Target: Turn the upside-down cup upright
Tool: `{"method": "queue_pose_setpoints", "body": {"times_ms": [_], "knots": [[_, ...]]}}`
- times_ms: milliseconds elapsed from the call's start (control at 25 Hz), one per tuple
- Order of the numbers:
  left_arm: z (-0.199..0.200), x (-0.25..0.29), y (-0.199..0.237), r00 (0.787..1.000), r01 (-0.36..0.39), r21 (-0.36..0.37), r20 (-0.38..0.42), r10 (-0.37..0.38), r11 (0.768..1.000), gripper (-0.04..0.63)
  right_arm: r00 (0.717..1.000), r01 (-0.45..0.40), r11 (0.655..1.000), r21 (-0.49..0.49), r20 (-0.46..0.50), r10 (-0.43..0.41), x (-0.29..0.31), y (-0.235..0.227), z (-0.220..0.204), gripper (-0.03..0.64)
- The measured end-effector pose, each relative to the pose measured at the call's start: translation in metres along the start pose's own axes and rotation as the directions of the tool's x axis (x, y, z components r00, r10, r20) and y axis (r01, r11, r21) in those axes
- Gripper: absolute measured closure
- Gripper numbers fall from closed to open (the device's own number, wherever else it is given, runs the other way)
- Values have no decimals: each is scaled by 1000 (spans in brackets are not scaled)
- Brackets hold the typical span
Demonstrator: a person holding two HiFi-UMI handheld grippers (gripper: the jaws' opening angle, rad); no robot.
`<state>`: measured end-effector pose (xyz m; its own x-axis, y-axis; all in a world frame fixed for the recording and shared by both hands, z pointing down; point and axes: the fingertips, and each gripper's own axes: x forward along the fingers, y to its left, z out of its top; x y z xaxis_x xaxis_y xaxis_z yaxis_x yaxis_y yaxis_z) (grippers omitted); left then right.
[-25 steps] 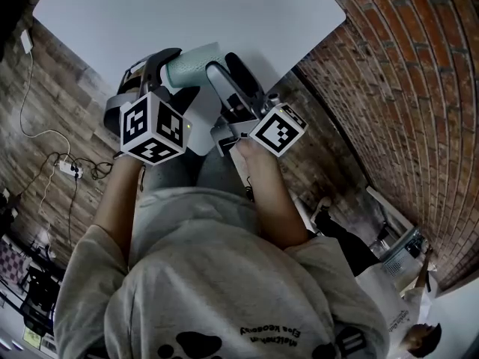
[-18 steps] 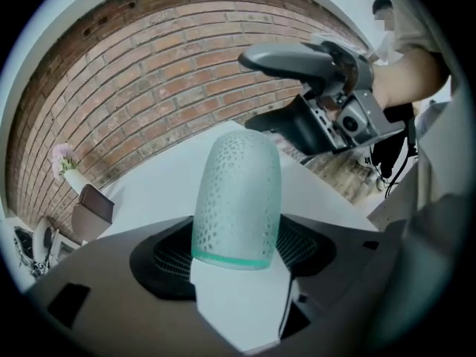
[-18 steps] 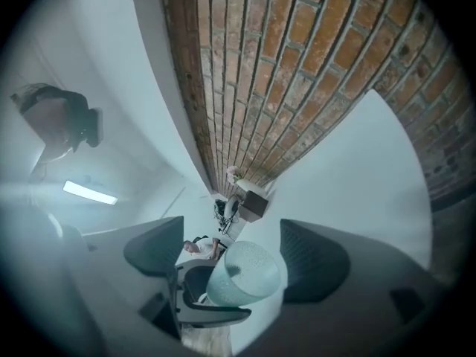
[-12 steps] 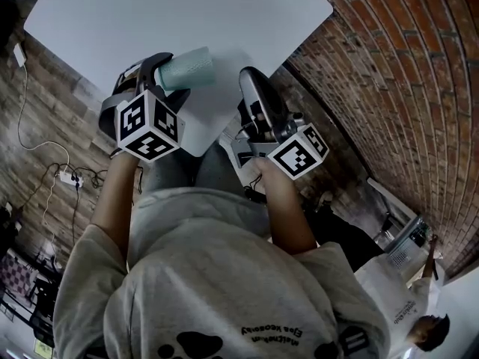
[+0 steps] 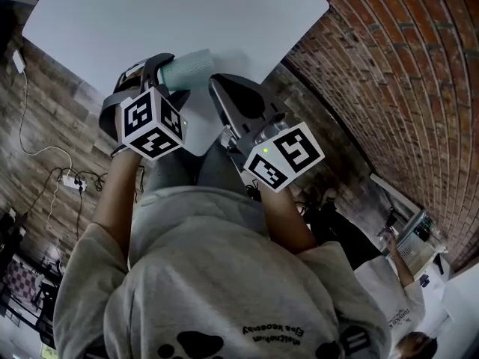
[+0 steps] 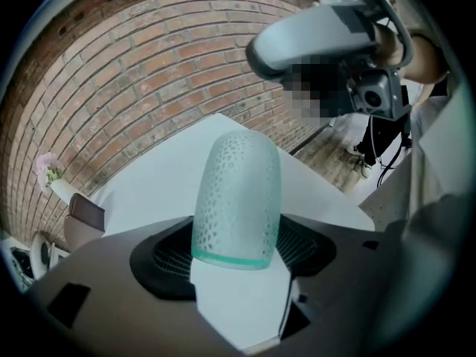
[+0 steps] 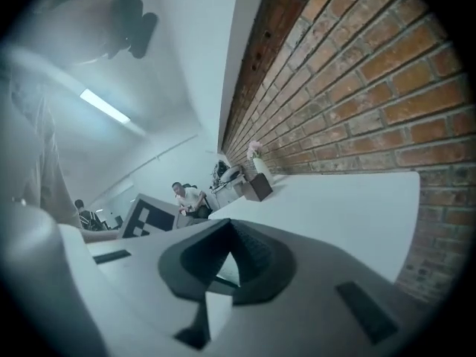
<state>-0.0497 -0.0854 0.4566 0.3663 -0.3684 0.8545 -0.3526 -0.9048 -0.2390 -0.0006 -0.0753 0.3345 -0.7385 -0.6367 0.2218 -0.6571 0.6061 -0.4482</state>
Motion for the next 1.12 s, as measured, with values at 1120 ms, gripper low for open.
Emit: {"method": "queue_pose_setpoints", "body": {"times_ms": [1120], "knots": [[0, -1, -9, 990, 70, 119, -134, -54, 990, 273, 958, 183, 981, -68, -211, -194, 17, -32, -55, 611]]}}
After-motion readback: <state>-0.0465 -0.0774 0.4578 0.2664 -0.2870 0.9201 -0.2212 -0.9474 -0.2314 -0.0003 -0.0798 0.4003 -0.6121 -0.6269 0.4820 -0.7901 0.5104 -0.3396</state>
